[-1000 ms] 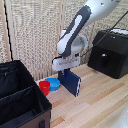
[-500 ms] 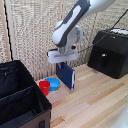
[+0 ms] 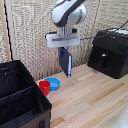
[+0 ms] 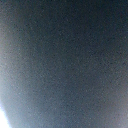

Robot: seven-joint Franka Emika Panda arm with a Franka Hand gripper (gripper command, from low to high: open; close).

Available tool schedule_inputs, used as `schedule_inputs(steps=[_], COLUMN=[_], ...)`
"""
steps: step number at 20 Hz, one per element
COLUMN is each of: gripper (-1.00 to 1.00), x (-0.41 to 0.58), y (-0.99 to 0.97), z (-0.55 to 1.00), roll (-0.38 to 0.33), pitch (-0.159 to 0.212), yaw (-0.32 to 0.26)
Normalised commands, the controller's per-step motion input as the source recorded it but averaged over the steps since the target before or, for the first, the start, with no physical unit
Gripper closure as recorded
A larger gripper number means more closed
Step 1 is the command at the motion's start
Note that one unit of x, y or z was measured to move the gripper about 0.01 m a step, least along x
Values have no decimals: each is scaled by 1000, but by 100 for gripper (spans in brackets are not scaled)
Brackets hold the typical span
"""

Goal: Discover the targeted book and set your gripper to the appropriate amplitude. Smoothly guide your gripper in the direction of the book and snatch it firmly. Search for the back section of the caddy. Move the held book towards the back section and lightly deposit it inside.

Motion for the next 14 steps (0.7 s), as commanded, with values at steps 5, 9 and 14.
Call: schedule_inputs(steps=[5,9,14], gripper=[100,100,100], x=[29,0,0], y=[-3,-4,0], z=[663,626,637], roll=[-7,0,0], pitch=[20,0,0], yaw=[-366,-375,-374])
